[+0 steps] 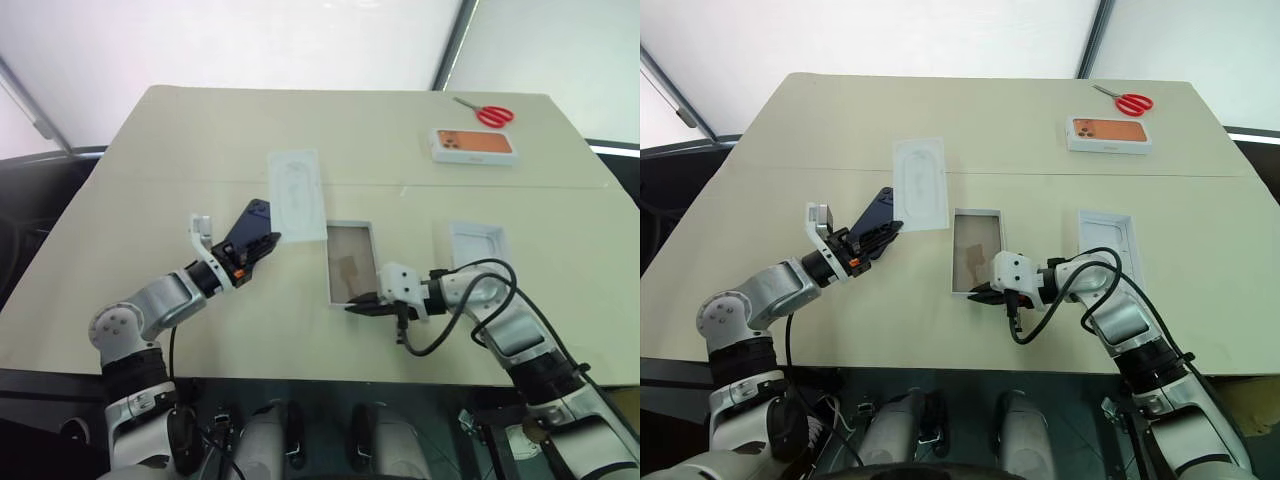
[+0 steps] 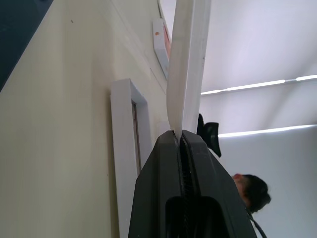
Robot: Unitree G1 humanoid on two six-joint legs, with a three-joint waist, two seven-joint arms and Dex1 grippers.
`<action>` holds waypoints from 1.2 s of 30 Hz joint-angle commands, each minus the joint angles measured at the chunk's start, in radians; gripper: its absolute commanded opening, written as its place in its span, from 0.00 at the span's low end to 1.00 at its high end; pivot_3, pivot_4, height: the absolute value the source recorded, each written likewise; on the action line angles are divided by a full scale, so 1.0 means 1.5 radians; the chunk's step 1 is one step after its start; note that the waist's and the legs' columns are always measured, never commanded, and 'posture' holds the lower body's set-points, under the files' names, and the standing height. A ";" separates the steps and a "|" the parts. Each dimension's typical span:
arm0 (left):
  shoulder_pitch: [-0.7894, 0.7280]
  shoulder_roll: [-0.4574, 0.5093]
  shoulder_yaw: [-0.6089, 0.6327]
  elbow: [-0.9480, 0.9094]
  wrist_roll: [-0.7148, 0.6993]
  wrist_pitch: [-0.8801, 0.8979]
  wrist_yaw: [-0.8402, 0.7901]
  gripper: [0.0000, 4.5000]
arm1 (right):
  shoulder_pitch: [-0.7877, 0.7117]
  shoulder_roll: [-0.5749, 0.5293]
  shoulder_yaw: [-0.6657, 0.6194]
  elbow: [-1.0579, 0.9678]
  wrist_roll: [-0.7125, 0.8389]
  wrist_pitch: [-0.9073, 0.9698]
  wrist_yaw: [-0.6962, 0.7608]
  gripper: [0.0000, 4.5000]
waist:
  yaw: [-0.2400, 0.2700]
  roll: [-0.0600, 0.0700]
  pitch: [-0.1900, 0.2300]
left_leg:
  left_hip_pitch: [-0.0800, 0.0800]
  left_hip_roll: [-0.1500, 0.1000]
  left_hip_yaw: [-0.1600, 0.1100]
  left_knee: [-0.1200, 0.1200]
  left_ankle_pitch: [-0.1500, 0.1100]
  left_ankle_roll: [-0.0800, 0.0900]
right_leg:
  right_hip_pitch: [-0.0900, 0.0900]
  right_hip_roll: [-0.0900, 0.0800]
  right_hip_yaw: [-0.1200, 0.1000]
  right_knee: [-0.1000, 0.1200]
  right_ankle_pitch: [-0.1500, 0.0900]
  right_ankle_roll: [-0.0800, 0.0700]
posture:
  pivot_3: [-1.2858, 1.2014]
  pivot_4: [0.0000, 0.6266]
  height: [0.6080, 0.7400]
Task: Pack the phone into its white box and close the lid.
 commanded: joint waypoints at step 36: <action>0.095 0.096 -0.281 -0.081 -0.185 -0.095 0.063 0.00 | -0.024 -0.123 -0.171 0.103 0.035 -0.052 -0.020 0.65 | 0.001 0.000 0.000 | 0.000 0.000 0.000 0.000 -0.001 -0.001 | 0.000 -0.001 0.000 -0.001 0.000 0.000 | 0.52 0.24 0.98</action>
